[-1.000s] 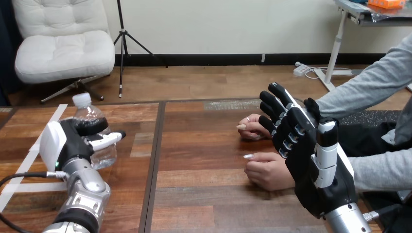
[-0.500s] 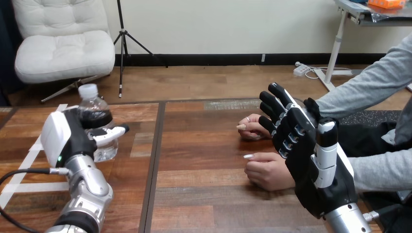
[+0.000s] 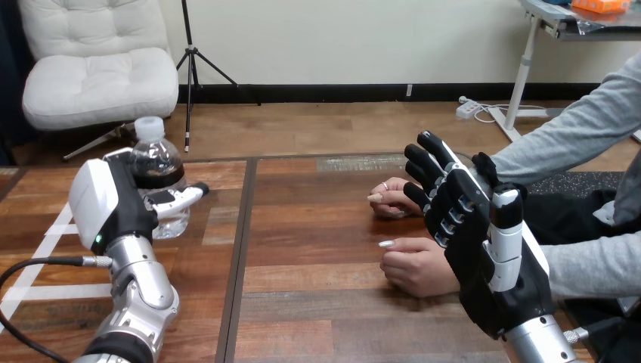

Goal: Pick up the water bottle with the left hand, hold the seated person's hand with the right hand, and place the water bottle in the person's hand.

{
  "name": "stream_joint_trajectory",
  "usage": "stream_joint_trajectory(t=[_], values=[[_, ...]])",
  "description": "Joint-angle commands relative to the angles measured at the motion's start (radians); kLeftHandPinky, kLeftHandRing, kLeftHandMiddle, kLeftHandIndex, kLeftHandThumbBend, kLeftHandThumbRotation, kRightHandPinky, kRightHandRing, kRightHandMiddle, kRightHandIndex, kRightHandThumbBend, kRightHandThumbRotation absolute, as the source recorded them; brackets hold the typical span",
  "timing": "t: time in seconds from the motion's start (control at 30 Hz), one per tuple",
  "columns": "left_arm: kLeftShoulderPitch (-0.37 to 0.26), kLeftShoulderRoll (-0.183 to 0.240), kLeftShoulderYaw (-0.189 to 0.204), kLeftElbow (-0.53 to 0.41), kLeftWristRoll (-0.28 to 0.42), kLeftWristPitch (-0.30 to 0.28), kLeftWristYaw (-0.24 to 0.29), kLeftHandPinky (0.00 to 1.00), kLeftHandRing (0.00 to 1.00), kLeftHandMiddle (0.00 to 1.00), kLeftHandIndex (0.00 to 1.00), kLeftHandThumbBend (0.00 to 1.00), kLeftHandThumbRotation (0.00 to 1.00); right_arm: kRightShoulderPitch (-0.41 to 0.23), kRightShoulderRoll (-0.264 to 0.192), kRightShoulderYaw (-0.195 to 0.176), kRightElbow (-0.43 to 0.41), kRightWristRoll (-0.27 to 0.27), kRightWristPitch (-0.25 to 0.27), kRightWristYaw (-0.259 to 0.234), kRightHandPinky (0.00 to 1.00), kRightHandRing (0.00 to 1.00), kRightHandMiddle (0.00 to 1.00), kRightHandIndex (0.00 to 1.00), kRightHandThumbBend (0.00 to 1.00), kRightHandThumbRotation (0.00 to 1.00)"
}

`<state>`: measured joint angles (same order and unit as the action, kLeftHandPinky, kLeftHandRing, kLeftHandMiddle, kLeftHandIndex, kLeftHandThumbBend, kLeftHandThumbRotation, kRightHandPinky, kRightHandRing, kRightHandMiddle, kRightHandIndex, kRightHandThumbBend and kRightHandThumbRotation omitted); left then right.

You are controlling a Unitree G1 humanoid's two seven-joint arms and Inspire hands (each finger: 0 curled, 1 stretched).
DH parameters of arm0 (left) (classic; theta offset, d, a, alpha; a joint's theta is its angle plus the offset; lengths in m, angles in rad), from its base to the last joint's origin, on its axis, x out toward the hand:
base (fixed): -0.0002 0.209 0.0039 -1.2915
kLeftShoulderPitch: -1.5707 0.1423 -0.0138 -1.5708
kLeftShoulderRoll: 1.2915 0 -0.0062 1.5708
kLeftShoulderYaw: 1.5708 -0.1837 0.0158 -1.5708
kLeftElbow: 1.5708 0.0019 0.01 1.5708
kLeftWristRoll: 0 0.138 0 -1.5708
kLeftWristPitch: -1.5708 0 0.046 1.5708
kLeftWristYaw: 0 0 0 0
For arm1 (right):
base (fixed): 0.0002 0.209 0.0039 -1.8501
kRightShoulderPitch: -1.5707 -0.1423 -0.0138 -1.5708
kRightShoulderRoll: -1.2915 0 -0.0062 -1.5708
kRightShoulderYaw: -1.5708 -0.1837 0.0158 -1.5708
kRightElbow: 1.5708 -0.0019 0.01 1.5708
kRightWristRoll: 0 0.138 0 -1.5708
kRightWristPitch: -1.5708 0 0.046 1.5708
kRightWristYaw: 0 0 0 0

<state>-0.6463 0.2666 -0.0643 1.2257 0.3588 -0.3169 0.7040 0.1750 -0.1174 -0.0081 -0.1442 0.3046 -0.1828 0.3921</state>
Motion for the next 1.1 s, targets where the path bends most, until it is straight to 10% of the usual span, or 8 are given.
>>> stream_joint_trajectory(t=[0.0,1.07], values=[[-0.026,0.033,-0.007,-0.076,0.007,-0.056,0.011,0.28,0.34,0.4,0.43,0.79,0.0,-0.085,-0.011,-0.014,0.023,-0.012,-0.028,0.006,1.0,1.0,0.97,0.97,1.0,1.0],[0.09,0.005,0.071,-0.398,-0.101,0.013,-0.173,0.25,0.31,0.37,0.42,0.77,0.0,-0.224,-0.128,-0.05,0.252,-0.245,-0.164,-0.046,0.89,0.91,0.89,0.89,1.0,1.0]])
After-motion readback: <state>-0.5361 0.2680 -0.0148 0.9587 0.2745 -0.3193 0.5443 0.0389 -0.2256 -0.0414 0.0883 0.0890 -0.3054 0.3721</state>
